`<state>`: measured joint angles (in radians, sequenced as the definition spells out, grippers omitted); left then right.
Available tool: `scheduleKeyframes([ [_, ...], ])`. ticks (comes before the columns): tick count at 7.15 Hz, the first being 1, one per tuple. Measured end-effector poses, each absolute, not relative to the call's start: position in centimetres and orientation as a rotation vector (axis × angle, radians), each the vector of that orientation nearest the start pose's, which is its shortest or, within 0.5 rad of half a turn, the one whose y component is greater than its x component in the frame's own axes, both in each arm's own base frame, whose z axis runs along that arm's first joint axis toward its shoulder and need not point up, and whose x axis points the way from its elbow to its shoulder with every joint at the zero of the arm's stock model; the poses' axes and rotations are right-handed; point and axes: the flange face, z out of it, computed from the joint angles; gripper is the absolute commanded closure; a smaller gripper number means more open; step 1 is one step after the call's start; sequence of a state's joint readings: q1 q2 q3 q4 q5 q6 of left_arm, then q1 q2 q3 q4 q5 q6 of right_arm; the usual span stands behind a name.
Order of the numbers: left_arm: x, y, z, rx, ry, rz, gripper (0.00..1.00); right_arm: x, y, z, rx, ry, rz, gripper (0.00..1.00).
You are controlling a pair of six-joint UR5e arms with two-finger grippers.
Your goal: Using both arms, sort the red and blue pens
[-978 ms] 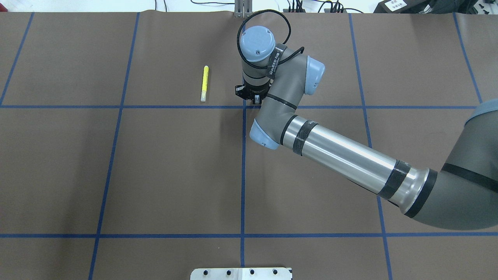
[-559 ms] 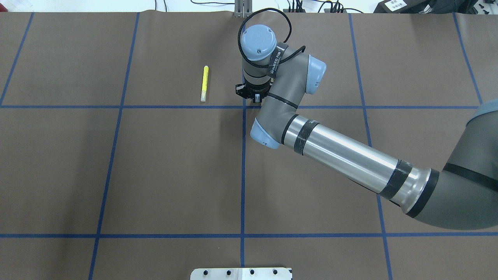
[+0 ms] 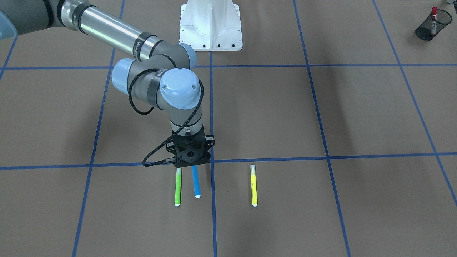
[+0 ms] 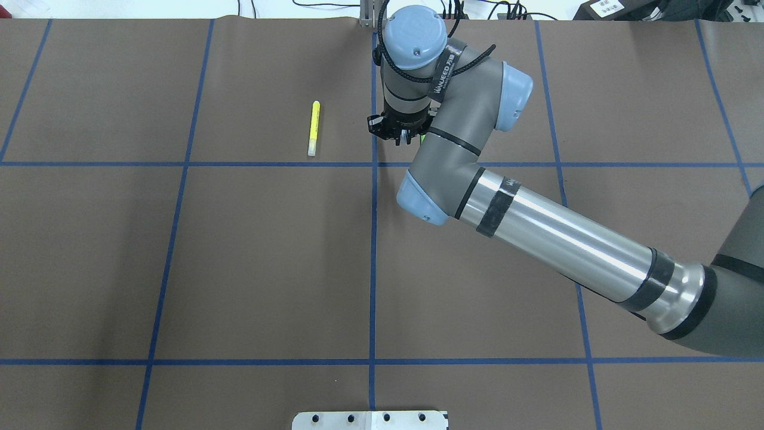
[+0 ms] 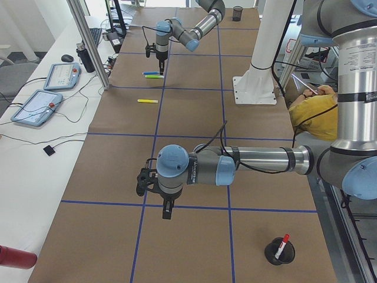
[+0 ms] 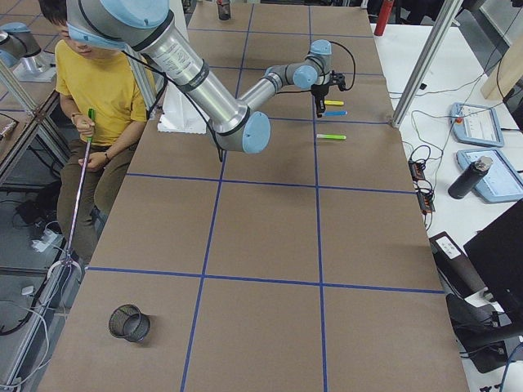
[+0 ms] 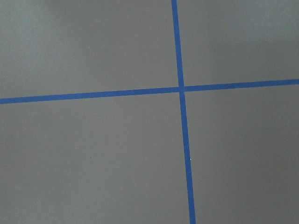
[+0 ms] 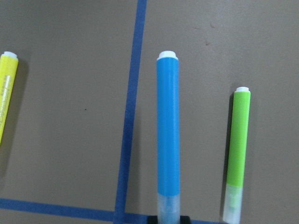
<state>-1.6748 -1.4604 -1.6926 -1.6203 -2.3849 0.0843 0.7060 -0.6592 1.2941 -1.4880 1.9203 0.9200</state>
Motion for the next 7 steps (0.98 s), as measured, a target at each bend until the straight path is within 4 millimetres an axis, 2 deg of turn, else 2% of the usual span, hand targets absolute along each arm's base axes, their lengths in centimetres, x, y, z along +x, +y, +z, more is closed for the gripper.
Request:
scheduleKeyframes([
  [4,-10.6,-43.8,64.6,0.121,0.798,0.004,0.00,-41.8,-52.8,23.6,0.221,-0.778,-0.126,1.00],
  [7,-8.7,-44.8,64.4,0.109,0.744,0.059,0.00,-31.7,-49.2,28.5,0.246,-0.755,-0.234,1.00],
])
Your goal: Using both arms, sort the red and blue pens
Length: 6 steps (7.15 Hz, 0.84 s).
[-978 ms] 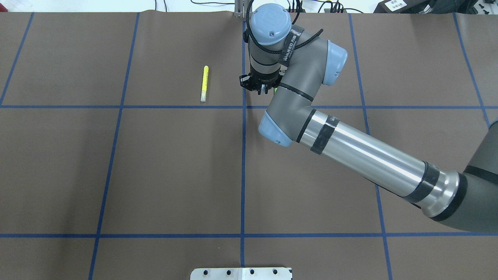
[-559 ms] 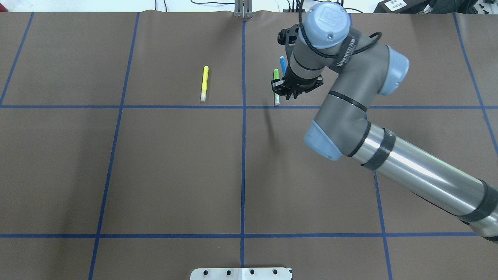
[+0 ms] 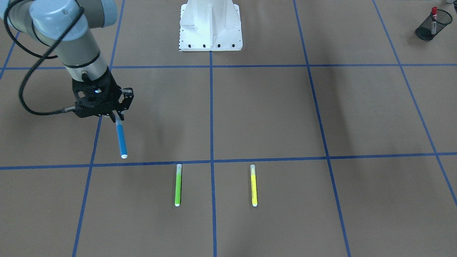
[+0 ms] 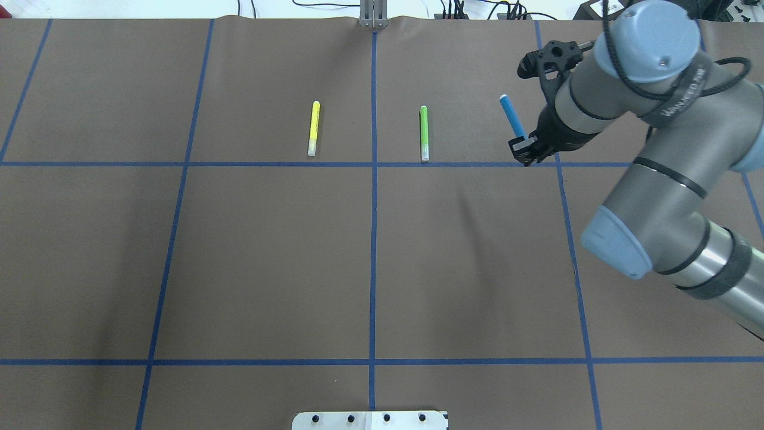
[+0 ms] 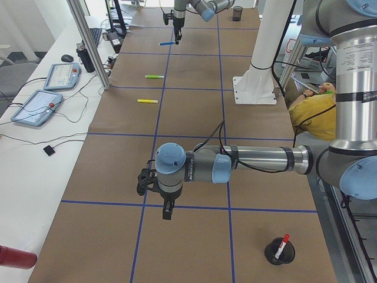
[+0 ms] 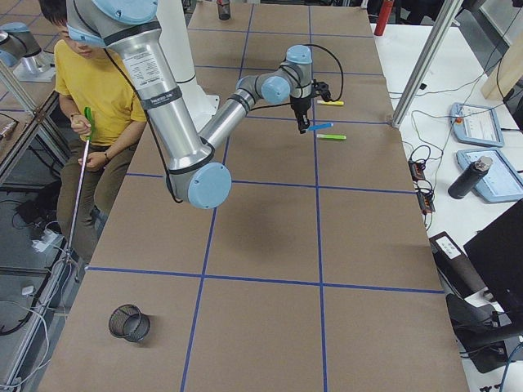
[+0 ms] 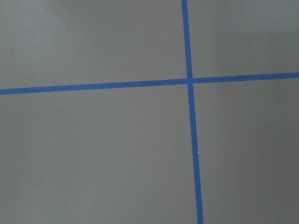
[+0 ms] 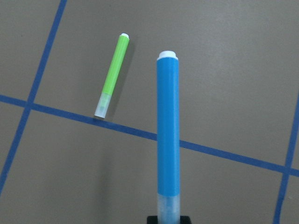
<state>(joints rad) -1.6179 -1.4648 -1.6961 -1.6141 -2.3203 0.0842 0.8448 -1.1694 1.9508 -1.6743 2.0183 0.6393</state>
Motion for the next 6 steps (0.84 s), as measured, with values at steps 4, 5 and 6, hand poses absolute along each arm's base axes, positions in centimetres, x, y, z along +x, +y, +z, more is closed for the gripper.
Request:
scheduleKeyframes([
  [4,-6.9,-46.8,62.6,0.134,0.743,0.111,0.00,-16.0,-45.1,40.9,0.231,-0.661,-0.399,1.00],
  [5,-6.6,-47.0,62.5,0.139,0.745,0.126,0.00,-11.9,-43.9,44.2,0.214,-0.654,-0.441,1.00],
  [6,-6.4,-47.1,62.4,0.144,0.747,0.136,0.00,-8.2,-42.3,47.3,0.188,-0.662,-0.456,1.00],
])
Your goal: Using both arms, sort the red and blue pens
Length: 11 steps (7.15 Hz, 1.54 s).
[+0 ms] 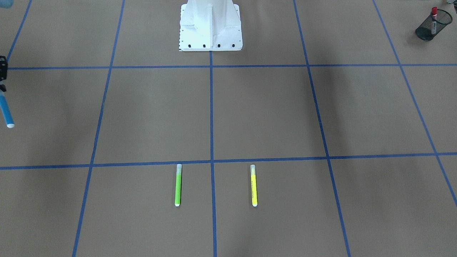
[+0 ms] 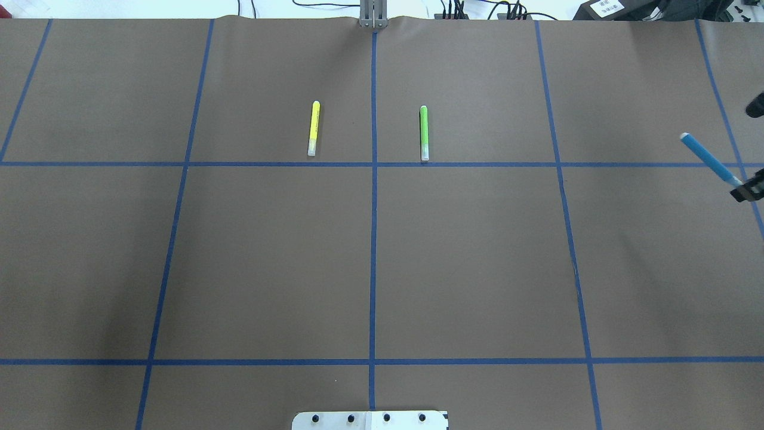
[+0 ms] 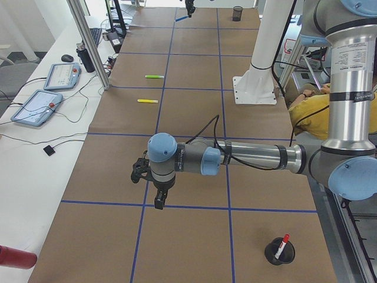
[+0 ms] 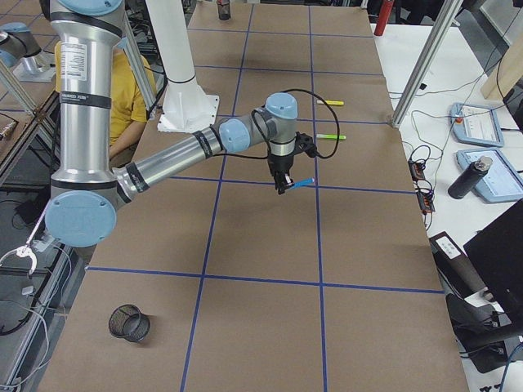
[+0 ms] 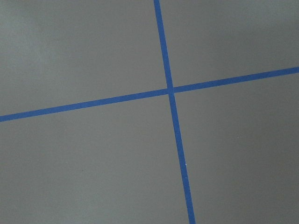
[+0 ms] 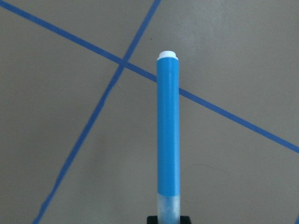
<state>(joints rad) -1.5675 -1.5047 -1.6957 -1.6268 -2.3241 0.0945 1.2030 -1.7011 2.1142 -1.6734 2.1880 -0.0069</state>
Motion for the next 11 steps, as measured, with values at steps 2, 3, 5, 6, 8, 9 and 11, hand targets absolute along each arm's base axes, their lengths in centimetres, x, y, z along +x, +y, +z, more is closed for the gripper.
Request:
scheduleKeyframes([
  [2,-6.2,-47.7,61.8,0.159,0.748,0.148,0.00,-0.6,-37.5,54.1,0.107,-0.685,-0.378,1.00],
  [3,-6.2,-48.2,61.3,0.168,0.747,0.152,0.00,3.5,-34.9,58.1,0.072,-0.713,-0.314,1.00],
  [5,-6.1,-48.7,60.7,0.180,0.759,0.158,0.00,10.6,-28.1,65.9,0.025,-0.802,-0.112,1.00],
  [6,-5.9,-48.7,60.4,0.183,0.774,0.160,0.00,12.9,-23.4,68.9,-0.014,-0.837,0.018,1.00],
  [8,-5.8,-48.8,60.1,0.201,0.788,0.169,0.00,15.6,-15.7,72.0,-0.102,-0.923,0.250,1.00],
  [9,-5.7,-48.9,60.0,0.210,0.789,0.174,0.00,16.4,-12.8,72.4,-0.152,-0.971,0.358,1.00],
  [11,-5.7,-48.9,59.9,0.216,0.789,0.178,0.00,17.0,-8.9,71.9,-0.286,-1.072,0.547,1.00],
])
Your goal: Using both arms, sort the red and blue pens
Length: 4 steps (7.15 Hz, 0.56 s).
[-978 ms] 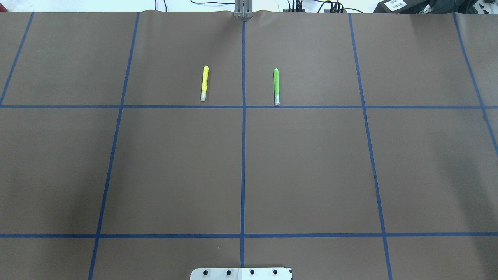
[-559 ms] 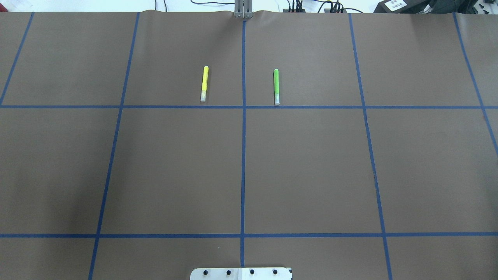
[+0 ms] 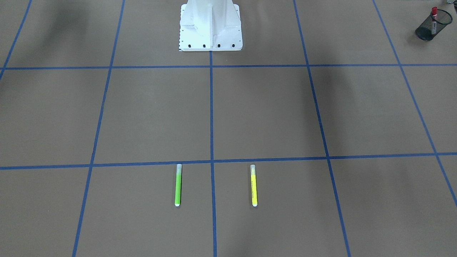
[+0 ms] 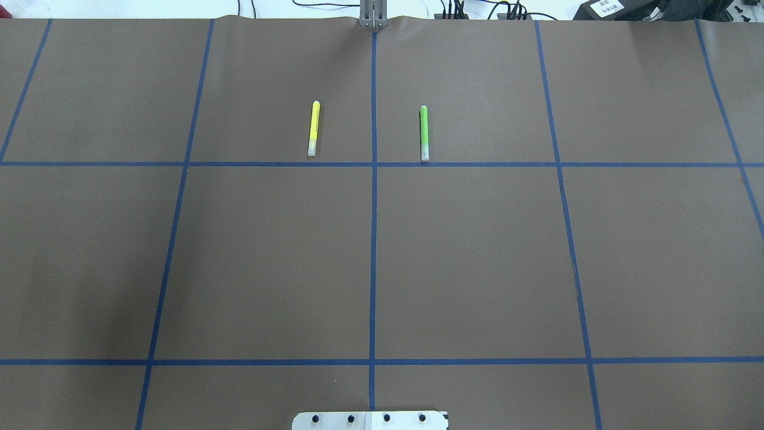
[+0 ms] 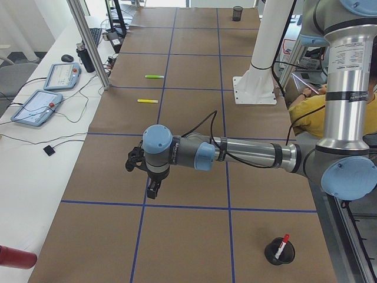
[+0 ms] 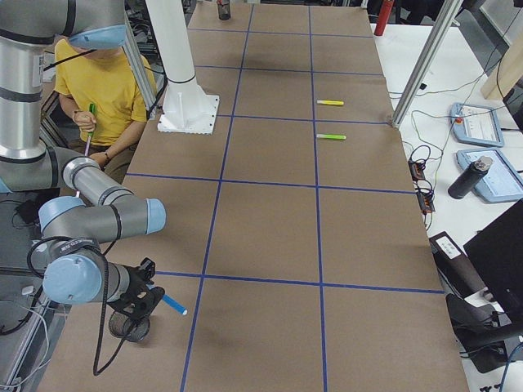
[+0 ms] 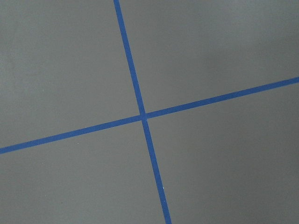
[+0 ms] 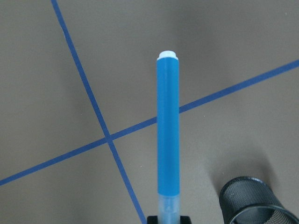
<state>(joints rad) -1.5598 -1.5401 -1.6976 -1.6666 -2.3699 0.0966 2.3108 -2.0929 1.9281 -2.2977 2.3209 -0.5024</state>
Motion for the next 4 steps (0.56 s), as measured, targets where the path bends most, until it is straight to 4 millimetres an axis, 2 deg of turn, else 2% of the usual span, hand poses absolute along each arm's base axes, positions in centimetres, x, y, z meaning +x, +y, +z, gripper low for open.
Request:
scheduleKeyframes([
  [2,-5.6,-49.0,59.8,0.227,0.788,0.183,0.00,17.1,-6.6,70.7,-0.428,-1.152,0.674,1.00],
  [4,-5.7,-49.0,59.7,0.235,0.788,0.186,0.00,16.4,-5.5,70.3,-0.555,-1.190,0.801,1.00],
])
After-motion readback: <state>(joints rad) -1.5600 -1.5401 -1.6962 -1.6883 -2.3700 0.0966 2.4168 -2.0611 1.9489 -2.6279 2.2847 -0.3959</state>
